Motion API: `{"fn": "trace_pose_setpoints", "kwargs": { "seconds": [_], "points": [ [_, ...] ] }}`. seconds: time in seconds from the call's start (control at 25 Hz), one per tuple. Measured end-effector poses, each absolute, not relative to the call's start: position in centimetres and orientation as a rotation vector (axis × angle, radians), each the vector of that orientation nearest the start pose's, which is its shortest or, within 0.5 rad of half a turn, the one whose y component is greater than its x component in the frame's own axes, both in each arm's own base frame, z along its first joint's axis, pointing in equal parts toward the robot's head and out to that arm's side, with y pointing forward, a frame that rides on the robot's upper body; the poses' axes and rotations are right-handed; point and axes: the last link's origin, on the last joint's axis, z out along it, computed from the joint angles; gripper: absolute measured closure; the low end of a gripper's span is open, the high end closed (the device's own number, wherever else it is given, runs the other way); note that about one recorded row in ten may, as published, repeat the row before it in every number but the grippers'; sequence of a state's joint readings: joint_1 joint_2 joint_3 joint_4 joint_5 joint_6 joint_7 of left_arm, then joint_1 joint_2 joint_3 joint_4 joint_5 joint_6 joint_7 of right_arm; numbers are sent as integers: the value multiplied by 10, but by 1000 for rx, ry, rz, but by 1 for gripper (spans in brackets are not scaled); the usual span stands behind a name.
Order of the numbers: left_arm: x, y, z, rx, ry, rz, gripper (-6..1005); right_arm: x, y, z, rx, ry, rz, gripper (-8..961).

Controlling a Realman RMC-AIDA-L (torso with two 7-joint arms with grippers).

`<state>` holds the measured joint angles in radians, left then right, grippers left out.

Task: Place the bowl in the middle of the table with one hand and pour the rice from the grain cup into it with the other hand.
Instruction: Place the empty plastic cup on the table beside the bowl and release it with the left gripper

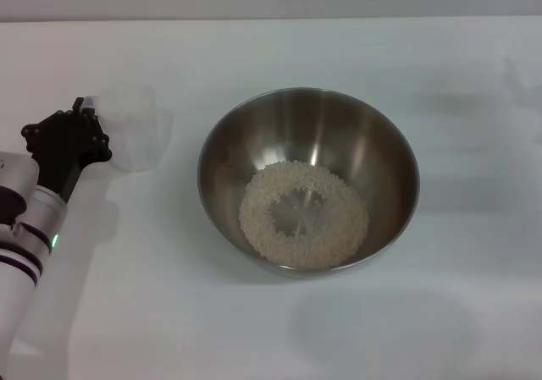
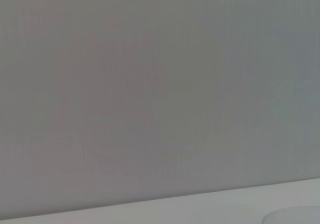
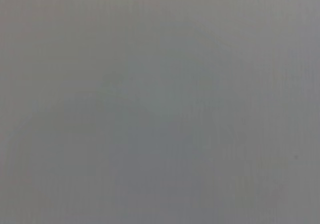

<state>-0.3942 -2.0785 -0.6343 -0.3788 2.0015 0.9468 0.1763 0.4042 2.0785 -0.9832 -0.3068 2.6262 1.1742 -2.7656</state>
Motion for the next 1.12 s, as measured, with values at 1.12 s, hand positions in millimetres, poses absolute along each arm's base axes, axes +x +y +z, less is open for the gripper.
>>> {"fn": "trace_pose_setpoints", "kwargs": {
  "seconds": [1.12],
  "points": [
    [-326,293,-59,-1710,-615,-600,533,330,352,53,-1533,416,769,210]
  ]
}}
